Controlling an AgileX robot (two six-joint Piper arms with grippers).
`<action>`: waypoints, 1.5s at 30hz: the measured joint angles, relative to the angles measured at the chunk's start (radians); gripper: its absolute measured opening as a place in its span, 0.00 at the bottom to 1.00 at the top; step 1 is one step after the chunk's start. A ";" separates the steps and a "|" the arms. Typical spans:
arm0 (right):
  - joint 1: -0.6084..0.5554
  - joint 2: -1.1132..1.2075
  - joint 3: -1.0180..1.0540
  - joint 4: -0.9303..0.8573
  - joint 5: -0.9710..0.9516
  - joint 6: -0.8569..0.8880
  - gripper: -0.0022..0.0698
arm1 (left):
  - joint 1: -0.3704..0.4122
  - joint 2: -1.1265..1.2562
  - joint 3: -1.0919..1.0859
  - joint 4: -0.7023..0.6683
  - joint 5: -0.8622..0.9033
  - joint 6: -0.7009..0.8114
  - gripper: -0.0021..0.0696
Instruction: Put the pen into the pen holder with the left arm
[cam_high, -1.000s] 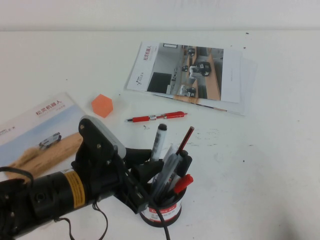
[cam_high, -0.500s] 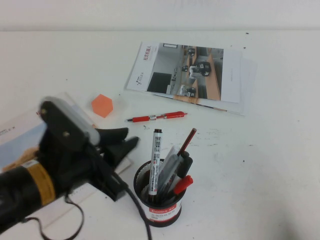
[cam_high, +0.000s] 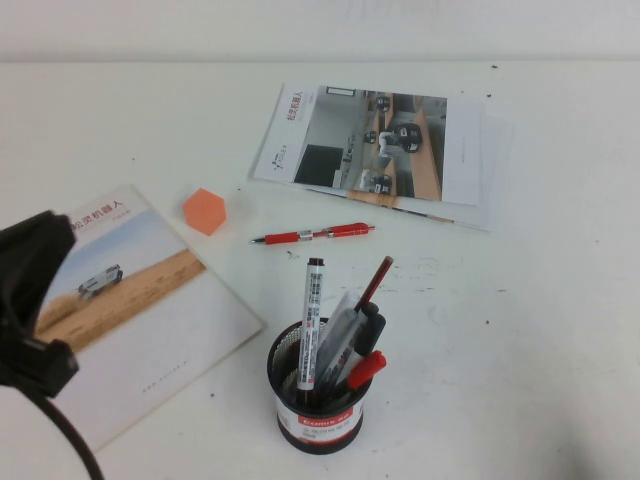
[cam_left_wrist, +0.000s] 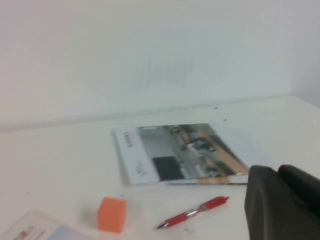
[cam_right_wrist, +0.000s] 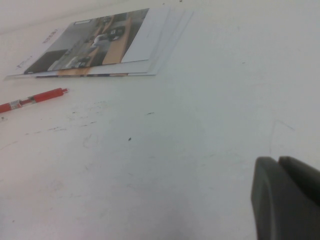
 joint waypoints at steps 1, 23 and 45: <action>0.000 0.000 0.000 0.000 0.000 0.000 0.00 | -0.001 -0.012 0.002 0.000 0.038 -0.003 0.03; 0.000 0.000 0.000 0.002 0.000 0.000 0.00 | 0.117 -0.171 0.010 -0.214 0.364 0.100 0.03; 0.000 0.000 0.000 0.002 0.000 0.000 0.00 | 0.508 -0.610 0.505 -0.746 0.087 0.732 0.03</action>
